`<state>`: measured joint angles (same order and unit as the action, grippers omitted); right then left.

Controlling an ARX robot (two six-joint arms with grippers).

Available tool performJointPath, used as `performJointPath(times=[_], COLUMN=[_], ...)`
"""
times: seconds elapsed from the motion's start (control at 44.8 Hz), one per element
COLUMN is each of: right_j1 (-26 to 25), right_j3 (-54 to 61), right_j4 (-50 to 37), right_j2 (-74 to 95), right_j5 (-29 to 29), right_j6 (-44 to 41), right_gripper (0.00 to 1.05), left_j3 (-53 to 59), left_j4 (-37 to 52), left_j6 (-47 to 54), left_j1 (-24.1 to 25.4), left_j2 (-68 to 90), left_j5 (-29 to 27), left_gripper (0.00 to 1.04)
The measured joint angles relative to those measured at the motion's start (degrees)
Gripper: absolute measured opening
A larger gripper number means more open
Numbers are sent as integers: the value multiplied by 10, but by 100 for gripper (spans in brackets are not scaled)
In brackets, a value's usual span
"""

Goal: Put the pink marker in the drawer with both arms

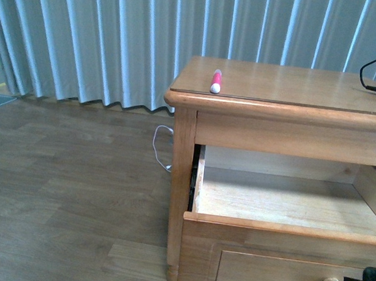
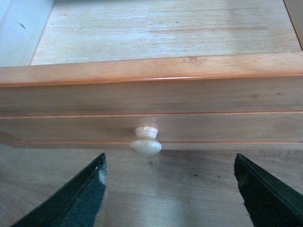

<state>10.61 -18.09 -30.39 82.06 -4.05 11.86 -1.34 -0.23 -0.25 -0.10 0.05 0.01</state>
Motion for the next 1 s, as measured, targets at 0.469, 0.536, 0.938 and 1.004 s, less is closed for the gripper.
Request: performJointPath(times=[0.469, 0.536, 0.938, 1.004], right_j1=[-142, -144, -135, -135], right_j3=[-76, -83, -83, -83], right_j4=[433, 454, 466, 466], right_j2=[-421, -435, -442, -442], right_j5=[115, 122, 117, 117], right_j6=[-47, -59, -55, -55], right_gripper=[96, 96, 96, 96], left_j3=[0, 0, -4, -20], left_j4=[0, 0, 2, 3], left_j6=[0, 0, -11, -31], left_j1=[0, 0, -58, -115], left_j2=[0, 0, 38, 92], left_j5=[0, 0, -151, -241], left_gripper=[98, 98, 98, 98])
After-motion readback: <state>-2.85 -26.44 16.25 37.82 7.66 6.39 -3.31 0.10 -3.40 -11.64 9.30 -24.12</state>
